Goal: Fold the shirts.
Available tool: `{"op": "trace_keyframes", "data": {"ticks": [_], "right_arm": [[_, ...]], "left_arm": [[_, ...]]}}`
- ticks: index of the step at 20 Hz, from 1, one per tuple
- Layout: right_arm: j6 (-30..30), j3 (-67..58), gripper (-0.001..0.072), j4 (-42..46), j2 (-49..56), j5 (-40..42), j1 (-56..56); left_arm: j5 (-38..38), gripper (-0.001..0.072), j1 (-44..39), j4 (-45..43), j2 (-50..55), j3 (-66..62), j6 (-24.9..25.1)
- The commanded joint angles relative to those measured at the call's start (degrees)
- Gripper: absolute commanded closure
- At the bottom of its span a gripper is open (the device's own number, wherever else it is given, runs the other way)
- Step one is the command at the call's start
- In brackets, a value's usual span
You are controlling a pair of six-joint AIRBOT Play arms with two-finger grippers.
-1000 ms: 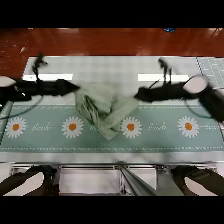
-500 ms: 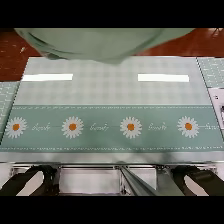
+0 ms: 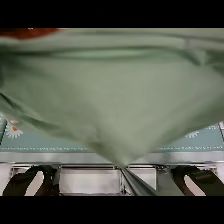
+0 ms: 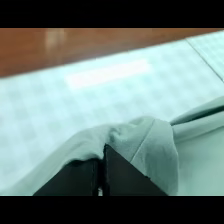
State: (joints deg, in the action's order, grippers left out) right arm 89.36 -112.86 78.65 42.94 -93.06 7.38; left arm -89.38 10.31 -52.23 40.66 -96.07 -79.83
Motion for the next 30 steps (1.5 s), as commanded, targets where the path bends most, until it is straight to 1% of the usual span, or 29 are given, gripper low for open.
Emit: {"op": "trace_keyframes", "data": {"ticks": [1, 3, 4, 5, 6, 8, 10, 12, 14, 17, 19, 20, 21, 22, 23, 25, 26, 27, 28, 29, 30], "right_arm": [[0.5, 5.4, 0.0694, 7.0, -1.7, -11.8, 0.0], [0.7, 14.7, 0.0694, 7.0, -3.7, -11.6, 0.0], [1.2, 20.8, 0.0694, 7.0, -4.9, -10.1, 0.0], [1.8, 26.8, 0.0694, 7.0, -5.9, -7.6, 0.0], [2.4, 33.0, 0.0694, 7.1, -6.4, -4.5, 0.0], [4.3, 44.8, 0.0694, 7.5, -5.9, 4.5, -0.1], [5.3, 51.6, 0.0694, 7.9, -2.2, 13.9, -1.1], [5.2, 52.4, 0.0694, 6.1, 5.0, 21.0, -4.8], [3.3, 51.3, 0.0693, 0.7, 13.2, 27.6, -9.8], [-0.8, 46.7, 0.0693, -9.8, 25.1, 30.8, -15.3], [-1.4, 43.4, 0.0693, -13.6, 31.7, 32.5, -16.2], [-1.4, 41.8, 0.0692, -14.9, 34.7, 33.3, -16.2], [-1.3, 40.8, 0.0623, -16.2, 37.0, 34.6, -16.2], [-1.3, 40.2, 0.0372, -18.0, 38.9, 35.8, -16.2], [-1.5, 39.3, 0.0300, -19.3, 40.3, 36.0, -16.5], [-1.5, 37.3, 0.0301, -19.2, 40.4, 33.7, -18.6], [-1.6, 36.1, 0.0303, -18.8, 39.6, 31.1, -20.5], [-1.6, 35.6, 0.0303, -18.1, 38.3, 28.9, -22.6], [-1.6, 36.0, 0.0303, -16.0, 36.5, 25.4, -25.0], [0.8, 38.1, 0.0303, -13.0, 34.3, 22.6, -27.1], [1.8, 41.9, 0.0303, -10.3, 31.5, 21.1, -29.2]], "left_arm": [[-2.8, 0.0682, 0.0, -0.5, -6.1, 16.0, -0.4], [-1.9, 0.0681, 0.0, 0.2, -7.6, 28.6, -0.3], [0.1, 0.0681, -0.2, 0.6, -7.5, 35.3, -0.3], [3.4, 0.0681, -1.1, 0.8, -7.1, 41.2, 0.9], [8.5, 0.0681, -2.7, 0.8, -6.3, 47.1, 2.3], [18.4, 0.0682, -6.7, 0.8, -2.3, 54.9, 3.2], [27.6, 0.0681, -11.5, 0.8, 5.9, 56.5, 4.7], [35.0, 0.0681, -14.6, 0.8, 16.3, 53.3, 4.8], [38.4, 0.0681, -15.3, 0.8, 27.6, 46.3, 4.8], [36.8, 0.0681, -15.3, 0.9, 42.7, 32.1, 4.6], [33.2, 0.0681, -15.4, 2.2, 50.0, 23.3, 3.9], [31.2, 0.0649, -15.5, 3.4, 53.0, 19.7, 3.9], [29.1, 0.0431, -15.8, 3.4, 55.1, 17.0, 3.9], [26.1, 0.0209, -16.0, 3.0, 56.9, 14.6, 3.7], [21.7, 0.0199, -15.7, 0.2, 58.1, 12.1, 3.7], [12.2, 0.0199, -13.8, -9.1, 58.5, 8.3, 1.7], [9.0, 0.0200, -12.1, -12.8, 57.8, 8.1, 0.2], [6.1, 0.0201, -9.7, -13.5, 56.7, 8.8, 0.0], [4.6, 0.0201, -7.3, -12.3, 55.1, 10.5, -1.5], [4.3, 0.0200, -5.0, -9.4, 52.9, 13.8, -1.9], [5.0, 0.0201, -3.3, -6.3, 49.6, 18.8, -1.1]]}}
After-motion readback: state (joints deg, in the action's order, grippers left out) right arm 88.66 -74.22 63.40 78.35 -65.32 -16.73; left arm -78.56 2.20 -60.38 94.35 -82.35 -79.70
